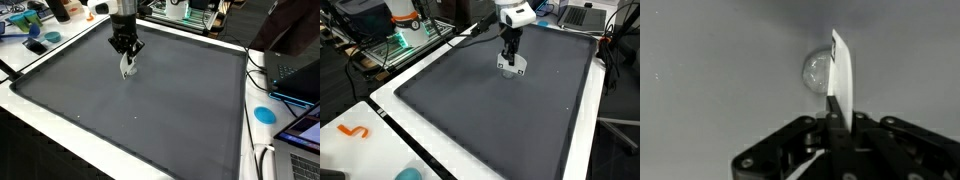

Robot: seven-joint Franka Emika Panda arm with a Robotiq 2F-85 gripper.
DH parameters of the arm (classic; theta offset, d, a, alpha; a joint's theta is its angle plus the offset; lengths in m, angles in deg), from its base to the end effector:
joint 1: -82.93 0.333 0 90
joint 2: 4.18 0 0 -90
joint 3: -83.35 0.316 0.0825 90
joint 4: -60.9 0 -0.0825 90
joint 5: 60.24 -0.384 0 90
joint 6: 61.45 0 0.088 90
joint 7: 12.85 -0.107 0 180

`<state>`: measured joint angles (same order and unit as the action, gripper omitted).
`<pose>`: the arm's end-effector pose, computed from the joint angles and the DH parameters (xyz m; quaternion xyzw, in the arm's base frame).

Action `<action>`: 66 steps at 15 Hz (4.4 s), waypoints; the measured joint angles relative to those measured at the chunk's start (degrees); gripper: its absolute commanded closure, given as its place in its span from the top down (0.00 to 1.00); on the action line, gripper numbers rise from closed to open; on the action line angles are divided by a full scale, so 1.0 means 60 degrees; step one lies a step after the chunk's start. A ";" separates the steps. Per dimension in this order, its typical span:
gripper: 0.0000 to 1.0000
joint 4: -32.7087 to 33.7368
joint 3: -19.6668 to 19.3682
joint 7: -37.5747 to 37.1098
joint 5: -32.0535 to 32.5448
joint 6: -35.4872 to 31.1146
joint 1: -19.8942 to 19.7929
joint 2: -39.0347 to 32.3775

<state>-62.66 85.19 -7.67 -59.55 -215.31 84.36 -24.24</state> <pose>0.5847 0.0335 0.2518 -0.9930 -0.0771 -0.0894 0.0008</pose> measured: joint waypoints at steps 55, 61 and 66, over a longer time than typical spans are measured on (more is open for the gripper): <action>0.01 -0.1414 -0.0116 0.0047 -0.0848 0.0263 -0.0501 0.0785; 0.01 -0.1493 0.0180 0.1172 -0.1784 0.0604 -0.0794 0.1039; 0.01 -0.1494 0.0185 0.1233 -0.1801 0.0604 -0.0790 0.1395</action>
<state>-71.63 86.30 -0.28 -70.36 -211.69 79.62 -15.87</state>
